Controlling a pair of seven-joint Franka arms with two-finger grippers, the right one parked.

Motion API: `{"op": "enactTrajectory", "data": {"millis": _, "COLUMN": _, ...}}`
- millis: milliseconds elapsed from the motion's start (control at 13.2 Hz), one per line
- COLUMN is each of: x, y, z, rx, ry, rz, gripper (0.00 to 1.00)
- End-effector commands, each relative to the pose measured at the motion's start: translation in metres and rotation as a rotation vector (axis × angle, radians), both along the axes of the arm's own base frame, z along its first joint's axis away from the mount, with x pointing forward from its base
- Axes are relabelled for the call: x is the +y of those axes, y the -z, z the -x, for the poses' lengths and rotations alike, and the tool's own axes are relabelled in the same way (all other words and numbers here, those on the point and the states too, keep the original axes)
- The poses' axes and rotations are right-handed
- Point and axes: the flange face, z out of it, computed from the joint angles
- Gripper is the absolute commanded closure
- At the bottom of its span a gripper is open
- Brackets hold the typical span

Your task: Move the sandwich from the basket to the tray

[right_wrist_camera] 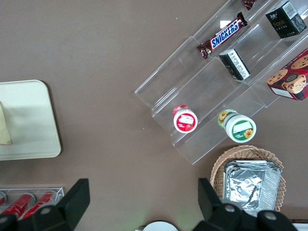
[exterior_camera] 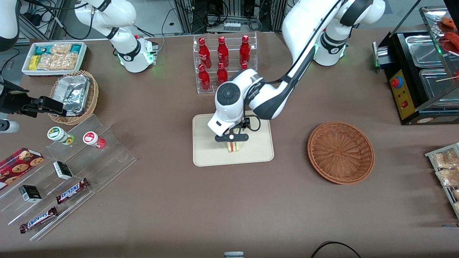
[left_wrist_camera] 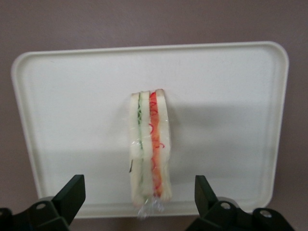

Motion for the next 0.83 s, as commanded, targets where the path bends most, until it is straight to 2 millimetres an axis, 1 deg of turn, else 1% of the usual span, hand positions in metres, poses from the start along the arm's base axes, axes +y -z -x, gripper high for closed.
{"op": "enactTrajectory", "data": {"millis": 0, "x": 0.039, "y": -0.072, "z": -0.005, "rx": -0.019, "ry": -0.055, "rz": -0.035, "gripper": 0.0}}
{"op": "enactTrajectory", "data": {"millis": 76, "x": 0.064, "y": -0.103, "z": -0.013, "rx": -0.018, "ry": -0.088, "rz": -0.047, "gripper": 0.0}}
{"op": "enactTrajectory", "data": {"millis": 151, "x": 0.086, "y": -0.129, "z": -0.016, "rx": -0.018, "ry": -0.112, "rz": -0.058, "gripper": 0.0}}
{"op": "enactTrajectory", "data": {"millis": 227, "x": 0.11, "y": -0.151, "z": -0.02, "rx": -0.017, "ry": -0.132, "rz": -0.069, "gripper": 0.0}}
{"op": "enactTrajectory", "data": {"millis": 303, "x": 0.13, "y": -0.169, "z": -0.023, "rx": -0.017, "ry": -0.154, "rz": -0.078, "gripper": 0.0}}
{"op": "enactTrajectory", "data": {"millis": 378, "x": 0.156, "y": -0.185, "z": -0.026, "rx": -0.012, "ry": -0.16, "rz": -0.098, "gripper": 0.0}}
{"op": "enactTrajectory", "data": {"millis": 454, "x": 0.185, "y": -0.196, "z": -0.03, "rx": -0.01, "ry": -0.142, "rz": -0.111, "gripper": 0.0}}
{"op": "enactTrajectory", "data": {"millis": 529, "x": 0.208, "y": -0.205, "z": -0.031, "rx": -0.01, "ry": -0.12, "rz": -0.112, "gripper": 0.0}}
{"op": "enactTrajectory", "data": {"millis": 756, "x": 0.271, "y": -0.22, "z": -0.034, "rx": -0.002, "ry": -0.06, "rz": -0.105, "gripper": 0.0}}
